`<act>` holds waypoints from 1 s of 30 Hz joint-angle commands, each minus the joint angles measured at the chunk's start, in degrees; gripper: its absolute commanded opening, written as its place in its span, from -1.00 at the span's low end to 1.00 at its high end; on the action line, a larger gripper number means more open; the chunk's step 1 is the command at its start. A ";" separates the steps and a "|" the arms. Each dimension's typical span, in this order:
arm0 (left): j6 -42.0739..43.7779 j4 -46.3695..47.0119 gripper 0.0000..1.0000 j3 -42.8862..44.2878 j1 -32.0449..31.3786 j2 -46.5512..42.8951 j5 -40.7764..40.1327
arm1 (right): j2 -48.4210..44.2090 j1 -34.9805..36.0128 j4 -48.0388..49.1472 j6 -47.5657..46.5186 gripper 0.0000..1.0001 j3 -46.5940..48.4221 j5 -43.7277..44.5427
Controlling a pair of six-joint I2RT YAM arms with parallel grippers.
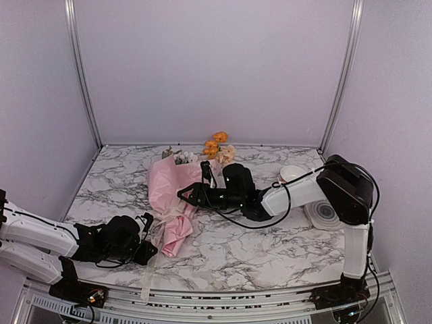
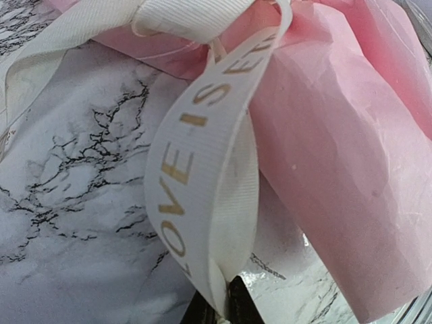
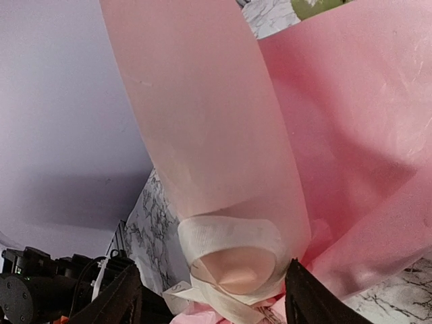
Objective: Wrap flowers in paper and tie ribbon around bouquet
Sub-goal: Tie the half-tied ribbon around the folded bouquet.
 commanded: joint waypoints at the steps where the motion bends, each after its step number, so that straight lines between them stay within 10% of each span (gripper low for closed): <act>1: 0.90 -1.57 -0.82 -1.02 -0.27 0.54 -0.16 | -0.07 -0.16 -1.05 -1.53 0.41 3.36 5.32; 8: 1.09 0.62 -0.84 -0.85 -0.28 1.51 -0.17 | 3.46 -0.20 -0.48 -1.03 0.34 7.05 3.78; 22: -0.12 1.24 -0.93 -2.47 -0.34 -0.39 -0.23 | 1.56 -1.21 -0.07 -2.22 -0.88 6.36 2.14; 30: -0.99 -0.51 0.05 -5.56 -0.91 -15.49 -3.84 | -1.16 -0.40 -0.27 -3.57 -0.83 4.14 3.38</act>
